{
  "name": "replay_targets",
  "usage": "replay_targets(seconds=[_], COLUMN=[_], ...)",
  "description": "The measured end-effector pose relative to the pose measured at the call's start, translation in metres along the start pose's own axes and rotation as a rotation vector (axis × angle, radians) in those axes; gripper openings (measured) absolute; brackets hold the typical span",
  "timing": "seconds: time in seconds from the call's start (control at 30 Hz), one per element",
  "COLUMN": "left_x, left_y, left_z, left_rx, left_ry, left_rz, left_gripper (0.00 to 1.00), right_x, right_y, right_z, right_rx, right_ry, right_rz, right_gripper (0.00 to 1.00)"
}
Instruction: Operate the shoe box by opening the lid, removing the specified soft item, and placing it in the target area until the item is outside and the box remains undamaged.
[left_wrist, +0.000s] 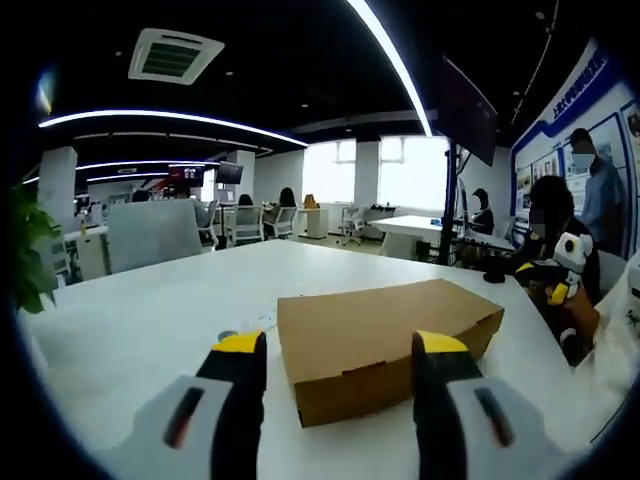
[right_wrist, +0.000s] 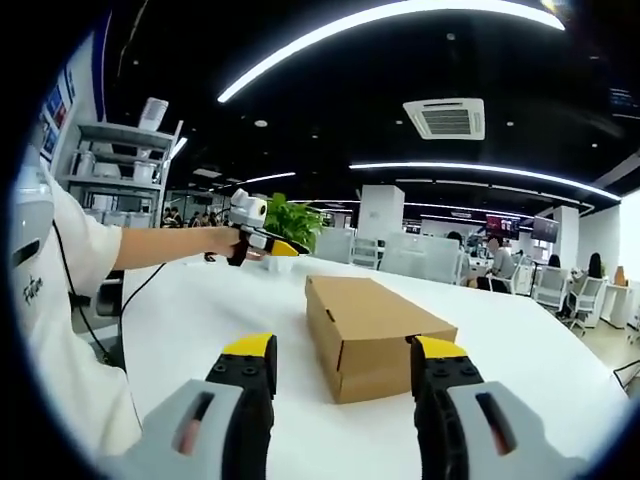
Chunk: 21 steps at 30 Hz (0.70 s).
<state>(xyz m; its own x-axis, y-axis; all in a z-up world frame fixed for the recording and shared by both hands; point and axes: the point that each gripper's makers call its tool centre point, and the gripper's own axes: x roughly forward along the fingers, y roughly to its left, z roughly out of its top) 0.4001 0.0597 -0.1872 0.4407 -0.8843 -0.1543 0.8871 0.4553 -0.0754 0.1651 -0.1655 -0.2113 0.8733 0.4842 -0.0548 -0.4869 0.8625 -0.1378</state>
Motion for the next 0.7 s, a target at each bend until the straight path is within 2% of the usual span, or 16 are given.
replay_targets(seconds=[0.1,0.2,0.27,0.4,0.5,0.6,0.7], left_x=[0.002,0.004,0.005,0.006,0.007,0.007,0.007], left_y=[-0.001,-0.004,-0.006,-0.008,-0.008,-0.004,-0.005], left_z=[0.003,0.0,-0.004,-0.013,-0.016,-0.014,-0.017], left_rx=[0.008,0.023,-0.004,0.001,-0.003,-0.017,-0.011], left_ry=[-0.007,-0.002,-0.005,0.004,-0.005,-0.029,-0.019], left_rz=[-0.014,-0.025,-0.043,-0.058,-0.06,-0.059,-0.064], left_gripper=[0.6,0.6,0.61,0.65,0.72,0.7,0.7], right_x=[0.002,0.003,0.004,0.005,0.009,0.011,0.013], right_y=[0.0,0.0,-0.002,-0.007,-0.009,-0.009,-0.012], right_z=[0.002,0.002,0.002,0.0,-0.007,-0.008,-0.007], right_rx=[0.002,0.002,0.008,0.037,0.056,0.054,0.047], right_ry=[-0.004,-0.005,-0.007,-0.023,-0.016,-0.008,-0.007], right_rz=[0.004,0.01,0.006,-0.012,-0.02,-0.02,-0.031], right_gripper=[0.55,0.56,0.56,0.57,0.57,0.57,0.57])
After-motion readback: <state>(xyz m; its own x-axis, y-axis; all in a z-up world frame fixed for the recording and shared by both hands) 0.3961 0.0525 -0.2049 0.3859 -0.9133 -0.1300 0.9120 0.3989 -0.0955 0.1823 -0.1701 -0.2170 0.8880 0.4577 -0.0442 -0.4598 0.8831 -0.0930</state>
